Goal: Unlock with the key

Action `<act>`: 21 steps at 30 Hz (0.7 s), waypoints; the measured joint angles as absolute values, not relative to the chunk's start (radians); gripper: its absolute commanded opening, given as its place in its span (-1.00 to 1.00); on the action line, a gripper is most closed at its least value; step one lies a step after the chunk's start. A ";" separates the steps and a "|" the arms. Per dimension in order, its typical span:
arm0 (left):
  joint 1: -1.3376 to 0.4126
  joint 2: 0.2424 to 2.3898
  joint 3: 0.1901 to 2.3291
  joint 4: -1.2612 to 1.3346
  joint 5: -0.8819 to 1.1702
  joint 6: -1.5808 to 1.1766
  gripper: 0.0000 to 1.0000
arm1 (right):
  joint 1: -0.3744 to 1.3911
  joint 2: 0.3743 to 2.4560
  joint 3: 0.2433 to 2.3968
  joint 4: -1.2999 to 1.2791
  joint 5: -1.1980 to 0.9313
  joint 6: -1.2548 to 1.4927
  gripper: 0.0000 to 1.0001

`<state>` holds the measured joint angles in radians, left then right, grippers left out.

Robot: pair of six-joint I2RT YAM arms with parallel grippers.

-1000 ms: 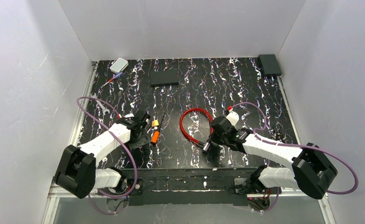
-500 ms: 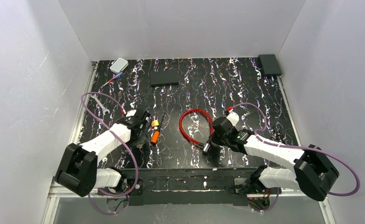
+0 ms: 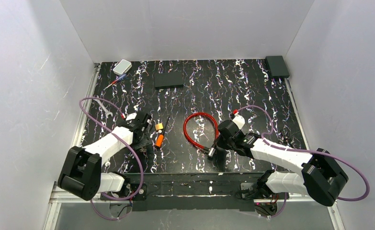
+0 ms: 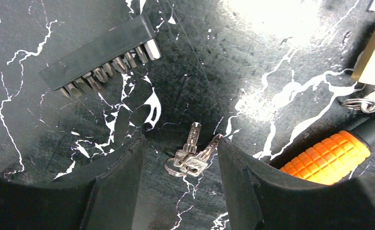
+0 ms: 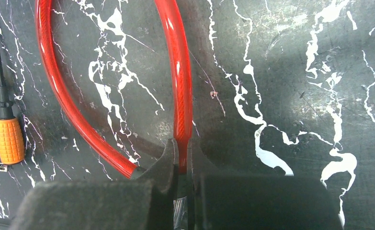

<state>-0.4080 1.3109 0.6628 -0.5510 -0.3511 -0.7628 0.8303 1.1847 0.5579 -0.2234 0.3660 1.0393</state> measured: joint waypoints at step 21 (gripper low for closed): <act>-0.372 1.189 0.627 -0.533 -0.351 -0.784 0.07 | 0.830 1.251 0.558 -0.199 0.335 1.036 -0.97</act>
<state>-0.3717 1.1893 0.6273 -0.5327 -0.3511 -0.7837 0.8303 1.2507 0.5579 -0.1986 0.3347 1.0355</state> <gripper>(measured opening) 0.537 0.059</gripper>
